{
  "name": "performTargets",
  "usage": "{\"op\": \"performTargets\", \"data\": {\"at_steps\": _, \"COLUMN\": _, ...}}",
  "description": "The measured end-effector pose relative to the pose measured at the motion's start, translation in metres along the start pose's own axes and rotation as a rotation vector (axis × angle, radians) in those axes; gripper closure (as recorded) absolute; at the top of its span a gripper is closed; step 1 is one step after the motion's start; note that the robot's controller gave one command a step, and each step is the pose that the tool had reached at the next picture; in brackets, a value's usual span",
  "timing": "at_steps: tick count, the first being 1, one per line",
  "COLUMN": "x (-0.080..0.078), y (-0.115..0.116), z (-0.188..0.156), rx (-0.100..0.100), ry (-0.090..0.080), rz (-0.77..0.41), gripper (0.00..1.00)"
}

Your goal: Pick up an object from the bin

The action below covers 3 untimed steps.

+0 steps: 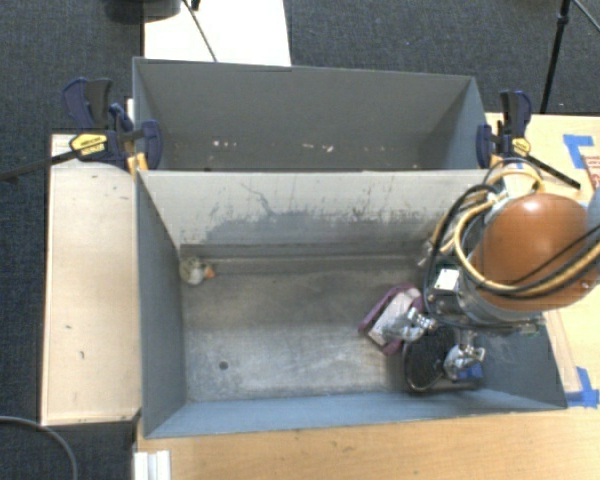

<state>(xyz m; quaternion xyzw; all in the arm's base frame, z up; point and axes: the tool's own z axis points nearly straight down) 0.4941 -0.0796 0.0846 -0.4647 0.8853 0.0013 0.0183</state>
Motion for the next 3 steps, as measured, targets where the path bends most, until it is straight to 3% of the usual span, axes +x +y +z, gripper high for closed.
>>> {"op": "performTargets", "data": {"at_steps": 1, "x": -0.004, "y": -0.002, "z": -0.060, "rx": -0.009, "ry": 0.029, "rz": 0.005, "gripper": 1.00}}
{"op": "performTargets", "data": {"at_steps": 3, "x": -0.006, "y": -0.003, "z": -0.085, "rx": -0.012, "ry": 0.030, "rz": 0.025, "gripper": 1.00}}
